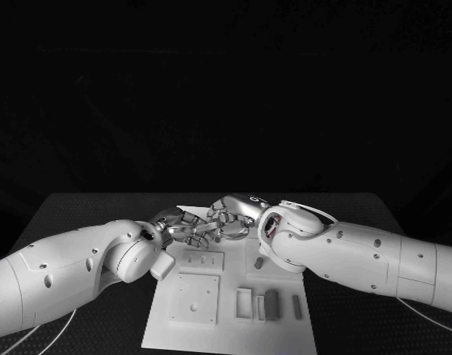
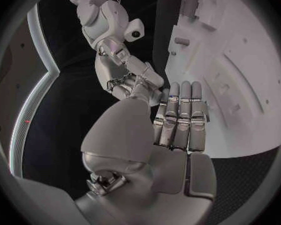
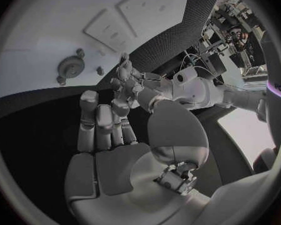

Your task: Assemble the parts on the task board

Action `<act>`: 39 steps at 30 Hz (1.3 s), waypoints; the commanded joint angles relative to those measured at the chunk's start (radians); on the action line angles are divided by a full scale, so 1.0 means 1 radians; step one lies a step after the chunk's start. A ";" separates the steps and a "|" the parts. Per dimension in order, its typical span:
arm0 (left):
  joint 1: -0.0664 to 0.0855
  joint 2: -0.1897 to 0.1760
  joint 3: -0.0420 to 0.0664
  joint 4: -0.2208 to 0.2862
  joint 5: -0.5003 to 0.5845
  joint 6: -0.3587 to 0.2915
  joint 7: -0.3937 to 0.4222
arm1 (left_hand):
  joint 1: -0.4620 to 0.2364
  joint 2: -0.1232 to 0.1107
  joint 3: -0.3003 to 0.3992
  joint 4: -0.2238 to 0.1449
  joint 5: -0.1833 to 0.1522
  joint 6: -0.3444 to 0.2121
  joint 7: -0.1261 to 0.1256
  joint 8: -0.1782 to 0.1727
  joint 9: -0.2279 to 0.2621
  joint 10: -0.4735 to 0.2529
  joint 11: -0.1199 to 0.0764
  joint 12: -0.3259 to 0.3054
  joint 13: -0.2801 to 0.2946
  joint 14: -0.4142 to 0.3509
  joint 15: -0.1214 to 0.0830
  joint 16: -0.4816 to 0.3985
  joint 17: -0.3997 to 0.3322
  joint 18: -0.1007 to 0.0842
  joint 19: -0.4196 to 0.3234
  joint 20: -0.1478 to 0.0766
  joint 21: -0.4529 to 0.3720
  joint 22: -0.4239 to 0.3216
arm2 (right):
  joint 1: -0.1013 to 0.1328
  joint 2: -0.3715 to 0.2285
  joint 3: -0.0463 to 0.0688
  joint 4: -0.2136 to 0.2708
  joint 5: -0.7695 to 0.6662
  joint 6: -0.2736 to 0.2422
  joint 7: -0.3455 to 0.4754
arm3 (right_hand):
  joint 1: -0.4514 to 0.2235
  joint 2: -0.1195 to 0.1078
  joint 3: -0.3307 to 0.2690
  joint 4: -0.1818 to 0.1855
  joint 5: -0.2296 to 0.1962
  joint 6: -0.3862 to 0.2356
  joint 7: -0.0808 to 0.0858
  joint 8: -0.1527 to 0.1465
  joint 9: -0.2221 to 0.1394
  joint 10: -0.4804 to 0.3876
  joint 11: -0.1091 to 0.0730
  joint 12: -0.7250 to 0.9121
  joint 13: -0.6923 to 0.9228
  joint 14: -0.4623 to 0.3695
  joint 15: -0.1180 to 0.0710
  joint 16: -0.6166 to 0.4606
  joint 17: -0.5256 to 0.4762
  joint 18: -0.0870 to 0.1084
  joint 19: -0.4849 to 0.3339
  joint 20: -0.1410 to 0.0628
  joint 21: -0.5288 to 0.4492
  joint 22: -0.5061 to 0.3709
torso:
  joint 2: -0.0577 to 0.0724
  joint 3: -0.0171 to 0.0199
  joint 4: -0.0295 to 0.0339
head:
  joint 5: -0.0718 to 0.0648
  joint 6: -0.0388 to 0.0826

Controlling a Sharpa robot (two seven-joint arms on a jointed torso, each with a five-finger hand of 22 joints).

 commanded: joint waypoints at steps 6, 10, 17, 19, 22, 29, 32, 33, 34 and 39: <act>0.002 -0.002 0.002 0.000 0.009 0.029 -0.006 | -0.014 -0.002 -0.018 0.002 0.000 -0.018 0.009 -0.011 -0.004 -0.017 0.005 -0.012 -0.001 0.004 -0.001 -0.010 0.007 -0.003 -0.007 0.001 -0.004 0.004 | -0.003 -0.005 -0.002 0.004 -0.012 0.007 0.004 | 0.000 0.012 0.002 -0.006 -0.001 0.198 -0.025 0.006 0.000 -0.040 -0.032 0.004 -0.002 0.006 -0.014 0.004 0.002 0.030 0.001 -0.007 0.005 0.016 | 0.000 0.0005 -0.0003 | 0.002 0.000; 0.002 -0.003 0.002 -0.002 0.009 0.030 -0.015 | -0.037 -0.017 -0.029 0.003 0.000 -0.030 0.020 -0.017 -0.006 -0.027 0.012 -0.017 -0.001 0.005 -0.001 -0.014 0.012 -0.002 -0.005 0.001 -0.004 0.007 | -0.004 -0.009 -0.002 0.006 -0.012 0.006 0.003 | 0.001 0.012 0.002 -0.006 -0.001 0.198 -0.025 0.007 0.000 -0.039 -0.032 0.004 -0.002 0.007 -0.014 0.004 0.003 0.030 0.001 -0.007 0.005 0.016 | 0.000 0.0009 -0.0007 | 0.002 0.000; 0.002 -0.012 0.002 -0.002 0.009 0.028 -0.013 | -0.101 -0.059 -0.043 0.003 0.000 -0.059 0.026 -0.031 -0.011 -0.046 0.029 -0.026 -0.001 0.007 -0.001 -0.023 0.021 -0.001 -0.004 0.001 -0.007 0.012 | -0.004 -0.016 -0.002 -0.002 -0.020 0.012 0.000 | 0.001 0.012 0.002 -0.007 -0.001 0.199 -0.025 0.007 0.001 -0.039 -0.032 0.004 -0.002 0.008 -0.015 0.004 0.005 0.030 0.001 -0.007 0.005 0.016 | 0.000 0.0005 -0.0009 | 0.001 0.001; 0.002 -0.016 0.002 -0.001 0.009 0.025 -0.013 | -0.116 -0.067 -0.041 0.003 0.000 -0.060 0.028 -0.030 -0.010 -0.044 0.028 -0.024 0.001 0.007 -0.001 -0.026 0.023 -0.001 -0.005 0.001 -0.008 0.013 | -0.004 -0.017 -0.002 -0.009 -0.026 0.015 -0.001 | 0.001 0.012 0.002 -0.007 -0.001 0.199 -0.025 0.007 0.001 -0.038 -0.032 0.004 -0.002 0.009 -0.015 0.004 0.006 0.030 0.002 -0.008 0.006 0.016 | 0.000 0.0001 -0.0009 | 0.001 0.000; 0.002 -0.021 0.002 0.000 0.009 0.020 -0.011 | -0.138 -0.076 -0.032 0.004 0.000 -0.059 0.039 -0.028 -0.008 -0.044 0.028 -0.023 0.003 0.009 -0.001 -0.030 0.027 0.000 -0.004 0.000 -0.009 0.015 | -0.004 -0.019 -0.002 -0.016 -0.031 0.019 -0.003 | 0.001 0.011 0.002 -0.007 -0.001 0.199 -0.025 0.007 0.001 -0.038 -0.032 0.004 -0.002 0.009 -0.015 0.004 0.006 0.030 0.002 -0.008 0.006 0.016 | 0.000 -0.0002 -0.0014 | 0.000 0.000; 0.002 -0.030 0.002 0.002 0.009 0.010 -0.007 | -0.146 -0.079 -0.012 0.002 0.000 -0.038 0.039 -0.014 -0.002 -0.029 0.022 -0.013 0.010 0.012 -0.002 -0.035 0.034 0.001 -0.005 0.000 -0.012 0.018 | -0.004 -0.019 -0.002 -0.031 -0.050 0.031 -0.011 | 0.002 0.011 0.002 -0.008 -0.001 0.199 -0.026 0.007 0.002 -0.038 -0.033 0.004 -0.002 0.010 -0.015 0.004 0.007 0.030 0.002 -0.008 0.006 0.017 | 0.000 -0.0008 -0.0006 | -0.003 0.000; 0.002 -0.030 0.002 0.005 0.009 0.001 0.004 | -0.132 -0.069 -0.004 0.001 0.000 -0.017 0.031 -0.002 0.003 -0.009 0.012 -0.002 0.018 0.017 -0.004 -0.036 0.039 0.000 -0.007 0.000 -0.014 0.020 | -0.004 -0.016 -0.002 -0.038 -0.067 0.041 -0.017 | 0.002 0.010 0.002 -0.008 -0.001 0.199 -0.026 0.007 0.002 -0.038 -0.033 0.004 -0.002 0.011 -0.015 0.004 0.008 0.030 0.002 -0.008 0.006 0.017 | 0.000 -0.0007 -0.0010 | -0.003 0.000; 0.002 -0.030 0.002 0.005 0.009 0.001 0.007 | -0.129 -0.067 -0.003 0.001 0.000 -0.013 0.030 0.001 0.004 -0.006 0.010 0.000 0.019 0.018 -0.004 -0.036 0.040 0.000 -0.007 -0.001 -0.014 0.021 | -0.004 -0.015 -0.002 -0.039 -0.069 0.043 -0.018 | 0.002 0.010 0.002 -0.008 -0.001 0.199 -0.026 0.007 0.002 -0.038 -0.033 0.004 -0.002 0.011 -0.015 0.004 0.008 0.030 0.002 -0.008 0.006 0.017 | 0.000 -0.0009 -0.0010 | -0.003 0.000; 0.002 -0.029 0.002 0.006 0.009 0.002 0.013 | -0.112 -0.058 0.003 0.000 0.000 -0.001 0.023 0.008 0.007 0.007 0.004 0.007 0.023 0.025 -0.006 -0.035 0.044 -0.001 -0.008 -0.001 -0.015 0.022 | -0.004 -0.012 -0.002 -0.041 -0.072 0.047 -0.019 | 0.002 0.010 0.002 -0.008 -0.001 0.199 -0.026 0.007 0.002 -0.038 -0.033 0.004 -0.002 0.011 -0.015 0.004 0.008 0.030 0.002 -0.008 0.006 0.017 | 0.000 -0.0015 -0.0013 | -0.004 -0.001; 0.002 -0.024 0.002 0.007 0.010 0.014 0.020 | -0.083 -0.036 0.009 0.000 0.000 0.015 0.008 0.015 0.010 0.021 -0.003 0.014 0.030 0.034 -0.010 -0.035 0.050 -0.005 -0.009 -0.004 -0.018 0.024 | -0.004 -0.008 -0.002 -0.042 -0.074 0.053 -0.021 | 0.002 0.010 0.002 -0.007 -0.001 0.199 -0.026 0.007 0.002 -0.037 -0.033 0.004 -0.002 0.011 -0.015 0.004 0.008 0.030 0.002 -0.008 0.006 0.017 | 0.000 -0.0006 -0.0015 | -0.005 0.000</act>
